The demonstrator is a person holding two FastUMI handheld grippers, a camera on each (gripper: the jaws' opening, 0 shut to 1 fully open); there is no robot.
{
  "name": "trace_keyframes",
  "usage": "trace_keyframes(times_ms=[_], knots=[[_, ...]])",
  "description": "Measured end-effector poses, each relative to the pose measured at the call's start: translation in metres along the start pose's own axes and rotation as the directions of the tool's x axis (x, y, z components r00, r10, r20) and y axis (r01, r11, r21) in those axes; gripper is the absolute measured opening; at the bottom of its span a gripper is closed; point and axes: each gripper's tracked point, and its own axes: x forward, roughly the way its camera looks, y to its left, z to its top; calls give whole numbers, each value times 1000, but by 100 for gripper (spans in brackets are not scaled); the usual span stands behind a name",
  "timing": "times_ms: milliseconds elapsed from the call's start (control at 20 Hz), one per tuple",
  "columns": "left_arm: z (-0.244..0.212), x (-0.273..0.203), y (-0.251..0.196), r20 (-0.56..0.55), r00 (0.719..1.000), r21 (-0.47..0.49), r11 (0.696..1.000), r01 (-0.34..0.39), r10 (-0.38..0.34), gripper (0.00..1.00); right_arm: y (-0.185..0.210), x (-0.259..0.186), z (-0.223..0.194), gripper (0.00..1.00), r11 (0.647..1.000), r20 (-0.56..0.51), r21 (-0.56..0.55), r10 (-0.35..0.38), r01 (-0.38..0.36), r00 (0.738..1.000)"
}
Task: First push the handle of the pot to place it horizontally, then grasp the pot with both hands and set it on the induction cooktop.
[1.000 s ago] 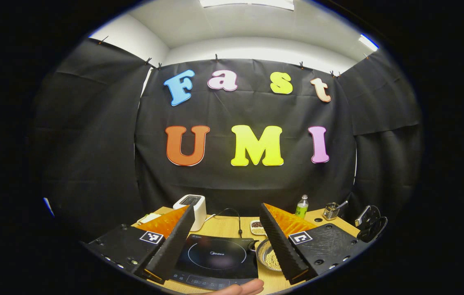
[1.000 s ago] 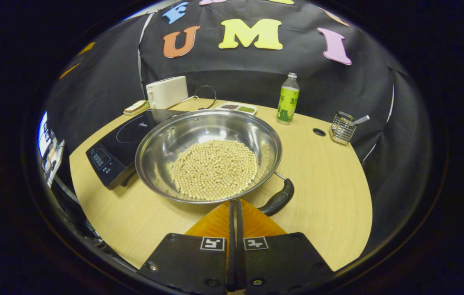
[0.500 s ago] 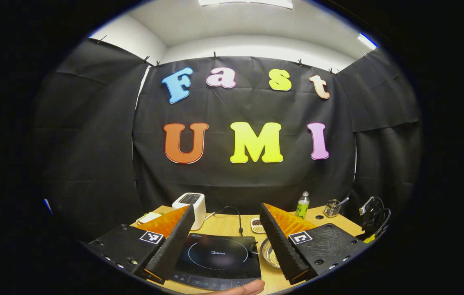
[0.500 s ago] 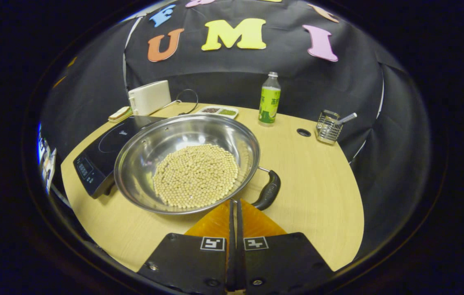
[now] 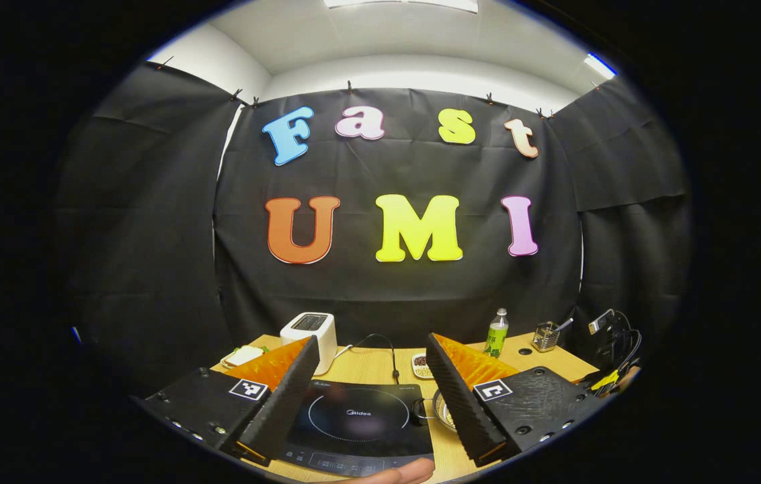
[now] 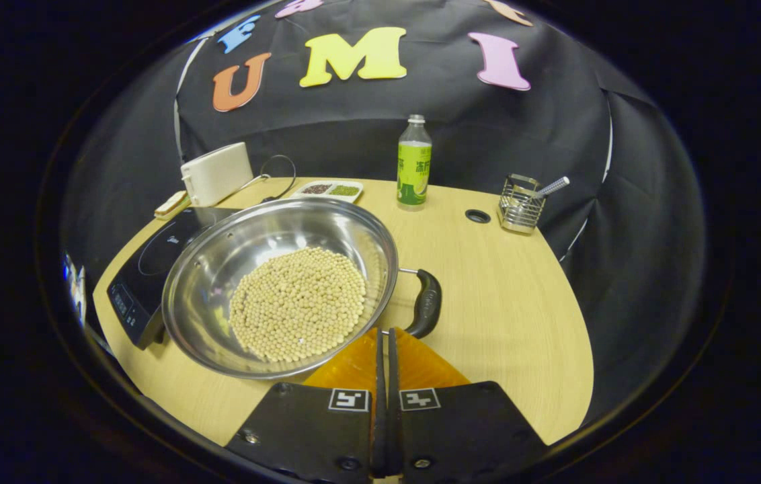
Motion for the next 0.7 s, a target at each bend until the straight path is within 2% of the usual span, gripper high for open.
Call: trace_keyframes(times_ms=[200,450,550,700], knots=[[-15,8,-1,-33,999,-7,1000,-3,3,95,0,2,-4,4,1000,-6,15,7,-7,1000],[-62,27,-11,-132,991,12,1000,-12,14,95,-6,-6,-9,4,999,2,41,-2,2,1000],[-84,35,-21,-182,983,1,1000,16,-15,95,-8,-15,-7,1,998,21,56,-13,12,1000],[-108,44,-38,-249,966,-30,998,61,-67,95,-10,-33,4,4,998,75,55,-34,30,997]])
